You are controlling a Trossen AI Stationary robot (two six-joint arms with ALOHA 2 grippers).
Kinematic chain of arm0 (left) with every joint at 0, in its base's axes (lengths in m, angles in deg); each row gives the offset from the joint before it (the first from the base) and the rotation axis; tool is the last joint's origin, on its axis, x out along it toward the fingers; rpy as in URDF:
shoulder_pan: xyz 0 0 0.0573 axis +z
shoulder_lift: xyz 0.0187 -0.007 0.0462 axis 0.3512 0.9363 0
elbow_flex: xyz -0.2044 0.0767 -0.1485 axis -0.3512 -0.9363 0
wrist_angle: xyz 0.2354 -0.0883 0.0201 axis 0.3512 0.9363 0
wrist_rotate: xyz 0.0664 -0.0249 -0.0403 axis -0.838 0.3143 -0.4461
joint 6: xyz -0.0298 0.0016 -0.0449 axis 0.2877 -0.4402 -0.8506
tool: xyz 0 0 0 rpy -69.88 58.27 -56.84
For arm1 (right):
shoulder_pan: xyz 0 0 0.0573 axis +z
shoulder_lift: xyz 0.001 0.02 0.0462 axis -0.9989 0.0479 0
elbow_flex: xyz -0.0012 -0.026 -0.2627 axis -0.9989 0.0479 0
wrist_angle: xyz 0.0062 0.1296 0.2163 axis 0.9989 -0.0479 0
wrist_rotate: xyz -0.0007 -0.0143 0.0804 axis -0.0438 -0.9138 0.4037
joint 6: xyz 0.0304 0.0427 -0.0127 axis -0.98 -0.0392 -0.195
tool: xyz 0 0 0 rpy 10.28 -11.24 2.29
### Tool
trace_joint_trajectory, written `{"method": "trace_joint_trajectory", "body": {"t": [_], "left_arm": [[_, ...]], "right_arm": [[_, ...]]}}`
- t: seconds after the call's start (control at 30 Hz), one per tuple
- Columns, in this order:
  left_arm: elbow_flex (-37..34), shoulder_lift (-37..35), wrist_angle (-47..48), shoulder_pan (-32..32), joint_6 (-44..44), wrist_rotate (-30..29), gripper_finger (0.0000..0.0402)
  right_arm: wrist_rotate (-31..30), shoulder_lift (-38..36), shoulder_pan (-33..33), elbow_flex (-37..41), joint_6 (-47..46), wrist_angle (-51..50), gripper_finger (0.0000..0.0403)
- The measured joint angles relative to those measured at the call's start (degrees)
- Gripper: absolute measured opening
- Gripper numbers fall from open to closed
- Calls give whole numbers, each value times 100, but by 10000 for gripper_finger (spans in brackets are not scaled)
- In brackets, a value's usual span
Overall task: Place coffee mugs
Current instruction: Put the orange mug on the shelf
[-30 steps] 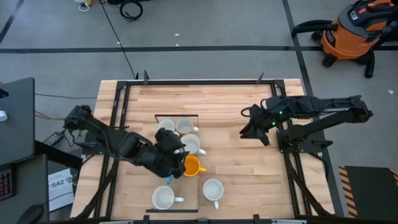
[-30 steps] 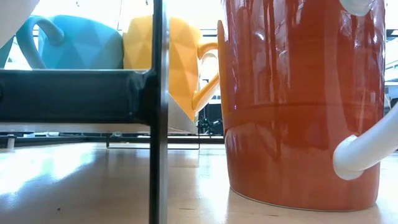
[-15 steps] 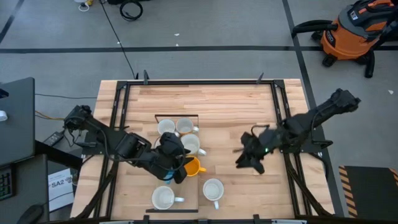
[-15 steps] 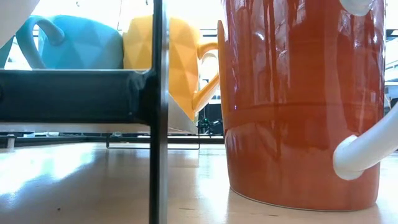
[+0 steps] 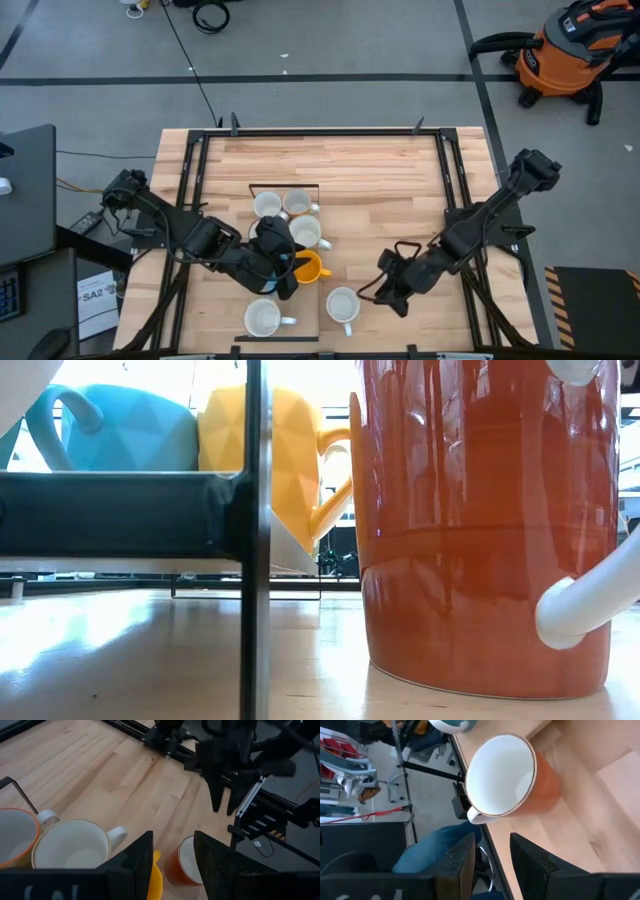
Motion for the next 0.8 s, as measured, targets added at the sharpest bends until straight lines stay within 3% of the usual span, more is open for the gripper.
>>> {"method": "trace_joint_trajectory", "body": {"t": [0.3, 0.57, 0.8], "left_arm": [[-4, 22, 2, 0, 9, -4, 149], [-4, 28, 2, 0, 9, -7, 149], [-4, 28, 0, 2, 9, -9, 149]], "right_arm": [[-376, 519, -63, 0, -155, 138, 130], [-1064, 635, -179, -4, 16, 149, 130], [-1090, 809, -218, -2, 159, 321, 130]]}}
